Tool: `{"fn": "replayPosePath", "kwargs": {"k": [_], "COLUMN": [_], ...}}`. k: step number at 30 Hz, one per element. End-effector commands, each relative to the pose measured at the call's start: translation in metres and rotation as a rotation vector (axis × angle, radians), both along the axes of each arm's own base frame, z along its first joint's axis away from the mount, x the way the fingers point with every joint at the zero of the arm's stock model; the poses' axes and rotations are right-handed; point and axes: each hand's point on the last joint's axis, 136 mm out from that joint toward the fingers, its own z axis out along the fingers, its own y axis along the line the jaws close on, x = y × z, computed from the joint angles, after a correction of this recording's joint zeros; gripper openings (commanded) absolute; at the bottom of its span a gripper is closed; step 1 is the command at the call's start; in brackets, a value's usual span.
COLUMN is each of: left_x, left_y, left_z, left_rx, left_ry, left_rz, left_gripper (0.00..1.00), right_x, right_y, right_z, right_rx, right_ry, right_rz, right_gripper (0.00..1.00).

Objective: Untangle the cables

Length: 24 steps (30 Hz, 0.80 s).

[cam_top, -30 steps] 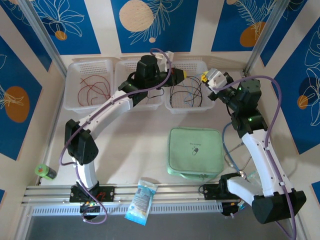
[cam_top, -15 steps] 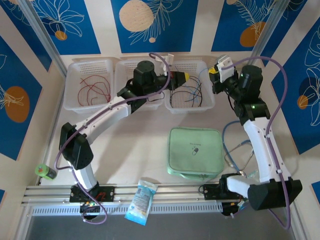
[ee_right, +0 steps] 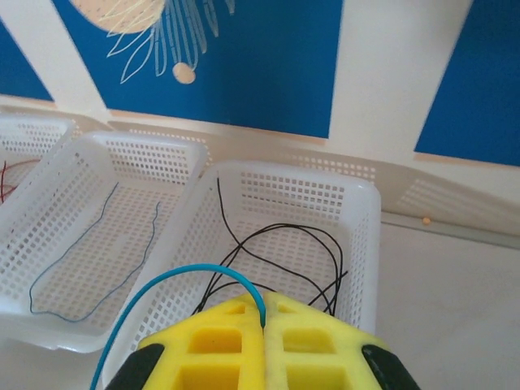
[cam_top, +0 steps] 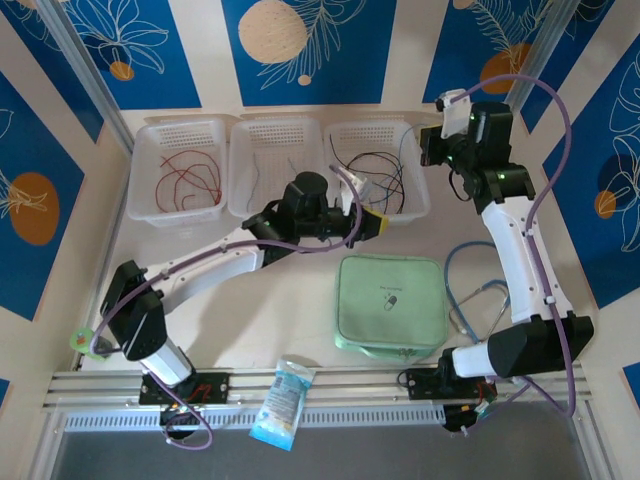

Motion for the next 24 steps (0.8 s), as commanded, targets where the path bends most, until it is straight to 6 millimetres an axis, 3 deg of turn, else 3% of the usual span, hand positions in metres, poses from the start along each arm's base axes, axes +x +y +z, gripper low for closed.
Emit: {"fn": "replayPosePath", "kwargs": {"k": [1,4,7,14,19,24], "left_x": [0.014,0.044,0.071,0.117,0.172,0.234], "left_y": [0.037,0.082,0.128,0.177,0.204,0.211], "left_z": [-0.009,-0.035,-0.051,-0.045,-0.040,-0.043], "left_rx": [0.123,0.259,0.357,0.335,0.290,0.305], "left_ry": [-0.076,-0.042,-0.048,-0.028,0.034,0.029], "left_rz": [0.121,0.341,0.563,0.728,0.783,0.809], "left_gripper": [0.00,0.00,0.00,0.00,0.00,0.00], "right_x": [-0.002,-0.004,-0.007,-0.001,0.014,0.045], "right_y": [-0.022,-0.034,-0.031,0.008,0.071,0.124], "right_z": [0.020,0.022,0.022,-0.001,-0.023,-0.052], "right_rx": [0.068,0.069,0.070,0.081,0.108,0.196], "right_ry": [-0.020,-0.035,-0.034,0.018,0.071,0.129], "right_rz": [-0.100,-0.150,-0.145,-0.076,0.037,0.058], "right_gripper": [0.00,0.00,0.00,0.00,0.00,0.00]}}
